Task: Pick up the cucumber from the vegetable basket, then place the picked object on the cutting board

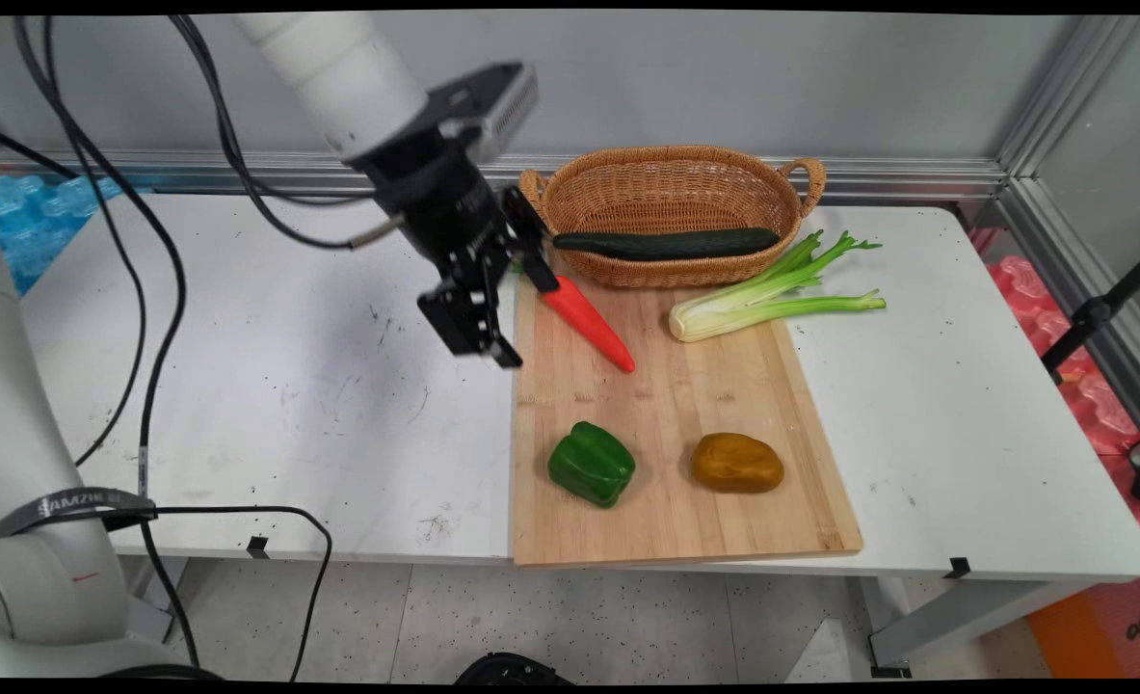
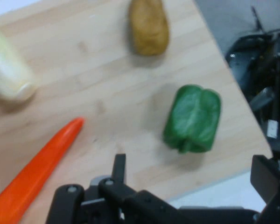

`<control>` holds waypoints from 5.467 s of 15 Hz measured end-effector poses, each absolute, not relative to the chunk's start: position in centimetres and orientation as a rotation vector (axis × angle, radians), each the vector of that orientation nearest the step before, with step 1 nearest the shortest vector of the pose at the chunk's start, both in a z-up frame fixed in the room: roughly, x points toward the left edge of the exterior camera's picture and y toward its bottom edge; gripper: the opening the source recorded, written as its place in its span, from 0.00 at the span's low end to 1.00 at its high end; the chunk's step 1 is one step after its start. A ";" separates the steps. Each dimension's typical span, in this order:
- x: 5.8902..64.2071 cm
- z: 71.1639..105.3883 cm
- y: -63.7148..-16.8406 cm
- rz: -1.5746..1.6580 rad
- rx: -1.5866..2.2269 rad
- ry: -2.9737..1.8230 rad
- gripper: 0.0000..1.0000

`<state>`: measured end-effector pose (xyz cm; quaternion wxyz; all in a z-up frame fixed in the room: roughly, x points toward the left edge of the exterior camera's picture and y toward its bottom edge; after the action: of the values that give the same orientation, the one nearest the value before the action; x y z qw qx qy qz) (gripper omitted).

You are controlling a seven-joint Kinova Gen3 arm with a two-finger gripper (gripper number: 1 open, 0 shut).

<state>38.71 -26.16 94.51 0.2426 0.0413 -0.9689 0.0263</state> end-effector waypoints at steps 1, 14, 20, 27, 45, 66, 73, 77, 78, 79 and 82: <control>39.5 95.2 -26.4 0.087 0.189 -2.645 1.00; 43.3 98.8 -30.8 0.210 0.809 -2.507 1.00; 42.3 98.7 -34.4 0.257 0.922 -2.443 1.00; 38.5 96.0 -39.8 0.302 0.943 -2.425 1.00; 30.4 83.6 -51.4 0.278 0.950 -2.541 1.00; 30.1 91.3 -47.4 0.316 0.874 -2.510 0.00; 30.8 96.9 -41.1 0.284 0.876 -2.444 0.00; 30.9 97.7 -37.6 0.246 0.878 -2.419 0.00; 30.9 97.6 -36.6 0.237 0.877 -2.414 0.00; 30.9 97.5 -35.9 0.229 0.877 -2.410 0.00; 30.8 96.7 -34.0 0.214 0.878 -2.399 0.00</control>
<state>30.76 -34.03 96.66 0.2852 0.3281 -0.8970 0.0801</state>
